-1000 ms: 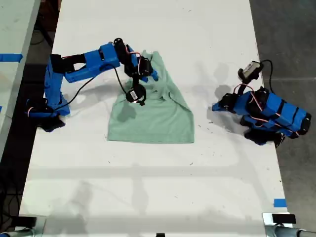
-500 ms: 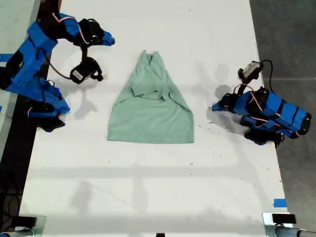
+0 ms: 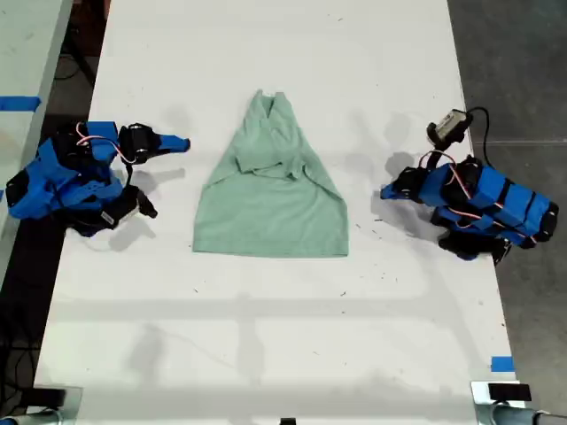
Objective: Fold t shirt
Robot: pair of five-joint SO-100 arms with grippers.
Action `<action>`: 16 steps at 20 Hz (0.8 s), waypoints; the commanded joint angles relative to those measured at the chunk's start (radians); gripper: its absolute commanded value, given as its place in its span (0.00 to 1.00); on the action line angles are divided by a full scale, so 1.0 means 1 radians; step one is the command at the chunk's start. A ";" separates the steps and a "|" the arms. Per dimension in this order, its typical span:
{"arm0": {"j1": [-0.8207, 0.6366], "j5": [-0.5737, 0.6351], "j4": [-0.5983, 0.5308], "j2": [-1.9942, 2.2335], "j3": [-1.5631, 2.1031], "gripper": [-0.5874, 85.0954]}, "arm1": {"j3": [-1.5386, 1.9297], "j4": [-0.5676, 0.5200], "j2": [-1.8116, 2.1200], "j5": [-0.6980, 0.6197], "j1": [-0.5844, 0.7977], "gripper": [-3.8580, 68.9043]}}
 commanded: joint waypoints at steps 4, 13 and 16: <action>0.006 -0.028 -0.014 0.052 0.063 0.00 | 0.034 -0.014 0.009 -0.005 0.003 0.05; -0.005 -0.049 -0.005 0.052 0.077 0.00 | 0.035 -0.014 0.009 -0.002 0.005 0.05; 0.002 -0.057 -0.003 0.052 0.078 0.00 | 0.035 -0.014 0.009 0.000 -0.003 0.05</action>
